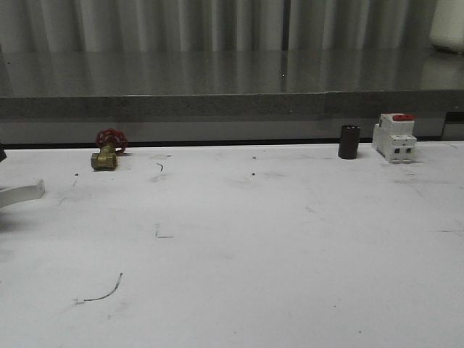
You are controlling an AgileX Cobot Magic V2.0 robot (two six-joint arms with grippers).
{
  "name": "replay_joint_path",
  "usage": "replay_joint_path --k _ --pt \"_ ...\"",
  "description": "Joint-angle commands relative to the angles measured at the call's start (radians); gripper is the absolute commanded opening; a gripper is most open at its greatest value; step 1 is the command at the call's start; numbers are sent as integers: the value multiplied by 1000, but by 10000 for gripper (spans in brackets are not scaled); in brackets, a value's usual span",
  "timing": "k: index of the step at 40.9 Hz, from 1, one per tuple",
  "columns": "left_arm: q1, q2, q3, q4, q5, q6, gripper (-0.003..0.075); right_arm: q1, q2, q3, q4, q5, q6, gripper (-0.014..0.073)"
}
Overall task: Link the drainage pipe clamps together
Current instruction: 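Grasp the white semicircular clamp half with the left gripper and lift, then carry the clamp half toward the table center and lower it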
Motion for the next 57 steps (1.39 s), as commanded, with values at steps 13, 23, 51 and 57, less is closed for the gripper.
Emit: replay_joint_path --k 13,23,51,57 --pt "-50 -45 -24 2 14 -1 15 -5 15 -36 -3 -77 -9 642" --pt "-75 -78 -66 -3 39 -124 10 -5 15 -36 -3 -77 -9 642" --pt "-530 -27 -342 85 10 -646 9 -5 15 -36 -3 -77 -9 642" --pt "-562 -12 -342 93 -29 -813 10 -5 15 -36 -3 -77 -9 642"
